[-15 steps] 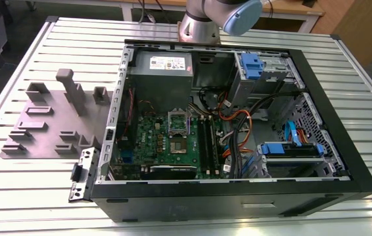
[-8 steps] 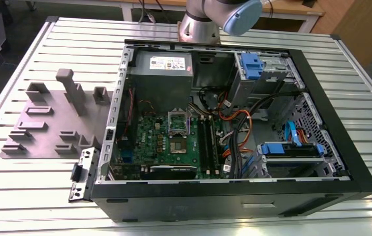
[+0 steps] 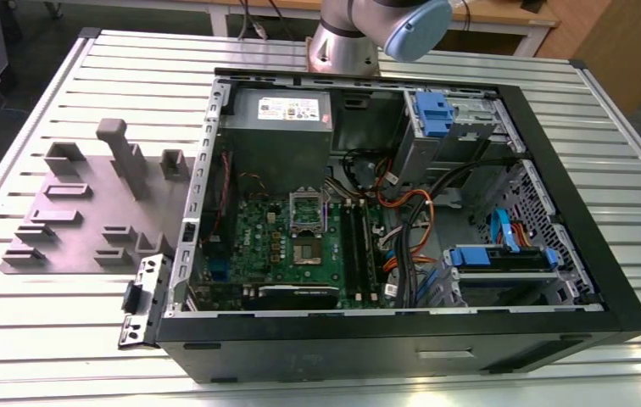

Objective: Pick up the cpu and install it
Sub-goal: 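Pick up the cpu and move it towards the insertion slot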

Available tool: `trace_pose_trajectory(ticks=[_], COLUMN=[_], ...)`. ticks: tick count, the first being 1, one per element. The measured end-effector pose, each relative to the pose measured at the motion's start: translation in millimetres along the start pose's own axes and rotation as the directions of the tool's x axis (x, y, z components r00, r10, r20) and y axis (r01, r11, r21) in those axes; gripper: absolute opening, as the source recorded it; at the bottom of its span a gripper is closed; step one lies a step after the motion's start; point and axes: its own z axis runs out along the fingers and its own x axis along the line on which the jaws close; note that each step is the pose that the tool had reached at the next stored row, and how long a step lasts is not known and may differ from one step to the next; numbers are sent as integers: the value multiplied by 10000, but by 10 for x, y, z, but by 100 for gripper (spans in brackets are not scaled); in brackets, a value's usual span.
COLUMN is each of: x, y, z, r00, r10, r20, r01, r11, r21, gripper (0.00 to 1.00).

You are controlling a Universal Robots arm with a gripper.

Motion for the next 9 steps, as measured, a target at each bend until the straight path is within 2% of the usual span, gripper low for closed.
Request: trace_pose_trajectory(ticks=[9], x=[-4], y=[1], z=[-19], r00=[10000], r10=[1], r20=[-1], r01=[-1], r11=[10000], r21=[2], gripper=[47])
